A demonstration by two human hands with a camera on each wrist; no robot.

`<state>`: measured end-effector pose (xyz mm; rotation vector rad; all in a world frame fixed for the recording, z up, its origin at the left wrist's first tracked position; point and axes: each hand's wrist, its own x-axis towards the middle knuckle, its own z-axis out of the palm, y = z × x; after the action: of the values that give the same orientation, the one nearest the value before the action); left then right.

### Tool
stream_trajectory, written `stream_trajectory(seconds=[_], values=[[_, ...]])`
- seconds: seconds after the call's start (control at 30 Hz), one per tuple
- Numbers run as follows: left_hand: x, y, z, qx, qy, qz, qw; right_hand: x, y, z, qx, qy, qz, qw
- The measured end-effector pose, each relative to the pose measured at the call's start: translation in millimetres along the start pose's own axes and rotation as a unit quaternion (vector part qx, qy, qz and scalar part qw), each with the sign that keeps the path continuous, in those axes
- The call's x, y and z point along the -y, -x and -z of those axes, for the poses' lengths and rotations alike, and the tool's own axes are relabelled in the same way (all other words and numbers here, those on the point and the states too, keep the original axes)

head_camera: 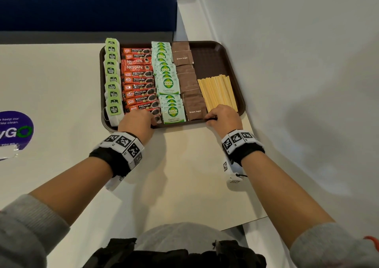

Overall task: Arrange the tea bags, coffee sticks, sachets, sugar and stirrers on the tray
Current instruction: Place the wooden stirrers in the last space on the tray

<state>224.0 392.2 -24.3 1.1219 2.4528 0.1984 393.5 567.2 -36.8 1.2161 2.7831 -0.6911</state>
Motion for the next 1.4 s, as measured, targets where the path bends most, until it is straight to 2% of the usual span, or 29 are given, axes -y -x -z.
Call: stream_trajectory(seconds=[0.73,1.13,1.27,1.4], values=[[-1,1,1,0.015,-0.009,-0.004,1.000,2,0,3,0.007,0.015,-0.009,1.000],[1,8,3,0.000,0.013,-0.011,1.000,14,5,5,0.013,0.019,-0.029,0.999],[9,18,7,-0.038,0.078,-0.013,0.996,35,8,2,0.006,-0.008,-0.010,1.000],[23,31,17,-0.093,0.140,-0.014,0.986,76,11,-8,0.004,-0.018,0.047,0.999]])
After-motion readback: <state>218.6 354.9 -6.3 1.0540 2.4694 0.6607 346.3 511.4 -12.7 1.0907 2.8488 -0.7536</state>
